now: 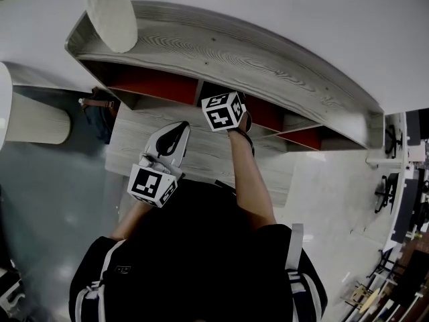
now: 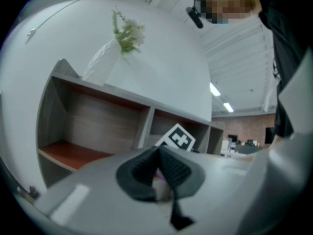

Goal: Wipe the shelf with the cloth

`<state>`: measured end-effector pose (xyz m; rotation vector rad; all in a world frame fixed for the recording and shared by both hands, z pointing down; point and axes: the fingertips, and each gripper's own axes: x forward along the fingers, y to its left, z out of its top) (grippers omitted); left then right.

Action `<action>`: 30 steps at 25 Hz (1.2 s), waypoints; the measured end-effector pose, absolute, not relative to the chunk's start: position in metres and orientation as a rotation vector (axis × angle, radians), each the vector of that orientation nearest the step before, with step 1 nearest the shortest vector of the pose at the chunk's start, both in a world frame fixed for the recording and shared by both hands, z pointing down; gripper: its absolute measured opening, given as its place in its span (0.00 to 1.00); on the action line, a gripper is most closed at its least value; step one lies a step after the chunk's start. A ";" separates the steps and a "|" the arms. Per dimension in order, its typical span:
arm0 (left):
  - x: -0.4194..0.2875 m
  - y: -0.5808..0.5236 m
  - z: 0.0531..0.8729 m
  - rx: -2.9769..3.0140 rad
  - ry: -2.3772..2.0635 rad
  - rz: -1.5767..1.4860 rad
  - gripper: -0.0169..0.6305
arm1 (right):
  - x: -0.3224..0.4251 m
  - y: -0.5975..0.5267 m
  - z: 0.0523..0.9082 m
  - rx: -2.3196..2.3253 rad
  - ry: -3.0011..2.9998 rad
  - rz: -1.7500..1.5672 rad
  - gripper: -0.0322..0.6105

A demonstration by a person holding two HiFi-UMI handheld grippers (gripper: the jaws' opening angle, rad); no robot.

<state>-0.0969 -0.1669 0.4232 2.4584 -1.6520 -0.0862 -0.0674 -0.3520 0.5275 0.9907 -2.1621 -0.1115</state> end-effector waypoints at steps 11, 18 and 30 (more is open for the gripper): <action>-0.099 -0.155 0.424 2.428 -1.679 -0.095 0.03 | -0.086 -0.331 0.529 0.820 -2.236 -0.165 0.13; -0.097 -0.151 0.425 2.425 -1.675 -0.094 0.03 | -0.089 -0.321 0.529 0.762 -2.258 -0.165 0.13; -0.095 -0.146 0.425 2.429 -1.655 -0.102 0.03 | -0.089 -0.296 0.528 0.699 -2.277 -0.164 0.13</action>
